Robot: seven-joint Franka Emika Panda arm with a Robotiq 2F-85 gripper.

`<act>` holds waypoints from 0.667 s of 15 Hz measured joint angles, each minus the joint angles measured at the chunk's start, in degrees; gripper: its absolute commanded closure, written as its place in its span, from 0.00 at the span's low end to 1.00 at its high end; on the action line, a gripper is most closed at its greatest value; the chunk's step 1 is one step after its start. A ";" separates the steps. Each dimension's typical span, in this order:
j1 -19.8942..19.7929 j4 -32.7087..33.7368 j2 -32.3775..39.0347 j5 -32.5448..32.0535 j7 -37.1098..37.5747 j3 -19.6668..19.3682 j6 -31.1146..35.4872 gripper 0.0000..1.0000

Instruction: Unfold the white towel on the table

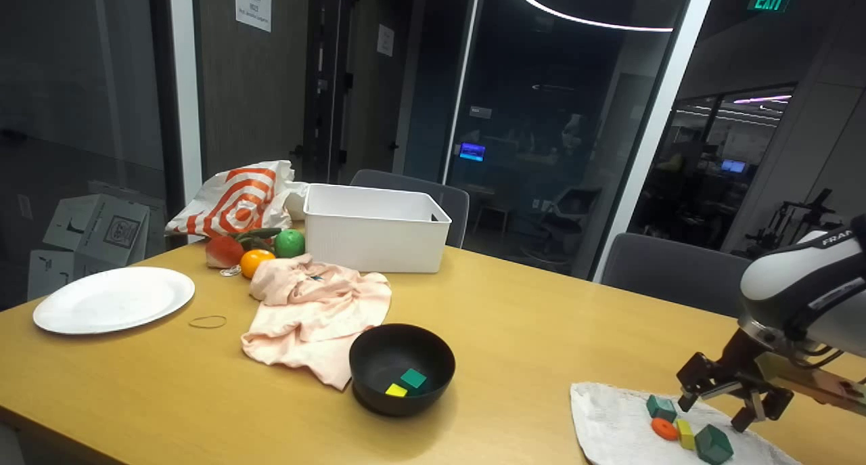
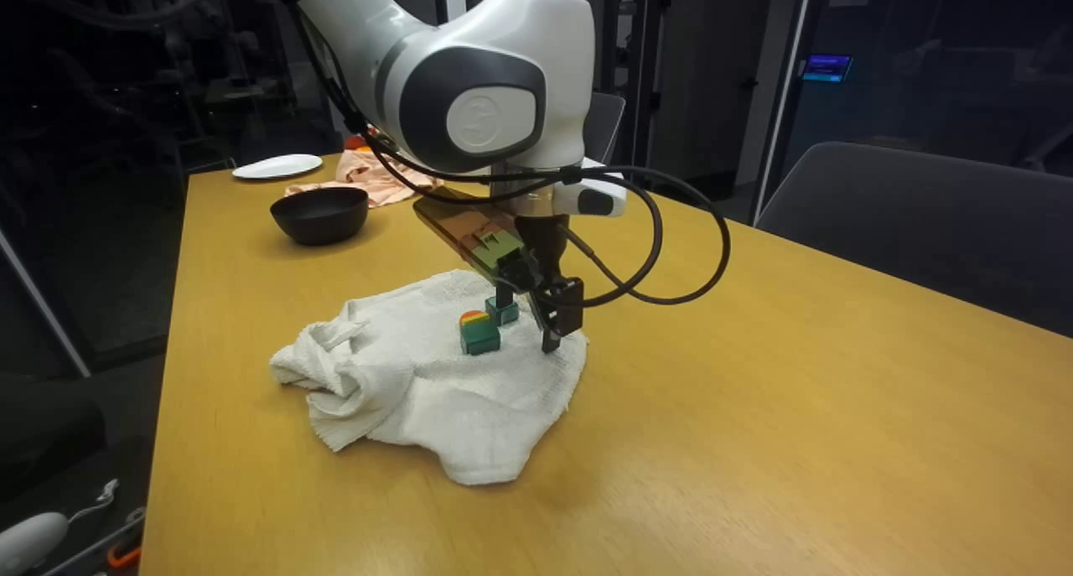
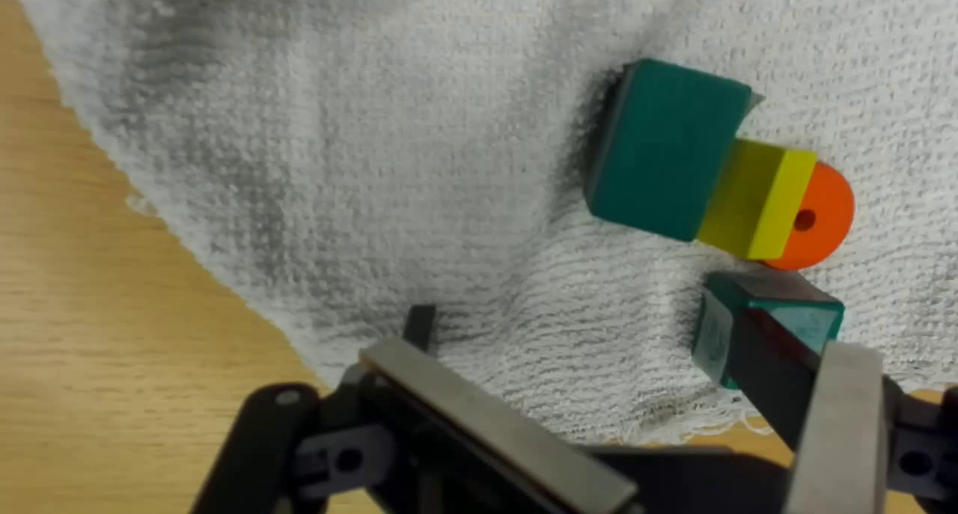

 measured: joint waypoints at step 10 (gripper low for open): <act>1.95 -1.40 3.63 -12.01 13.78 -2.16 15.29 0.25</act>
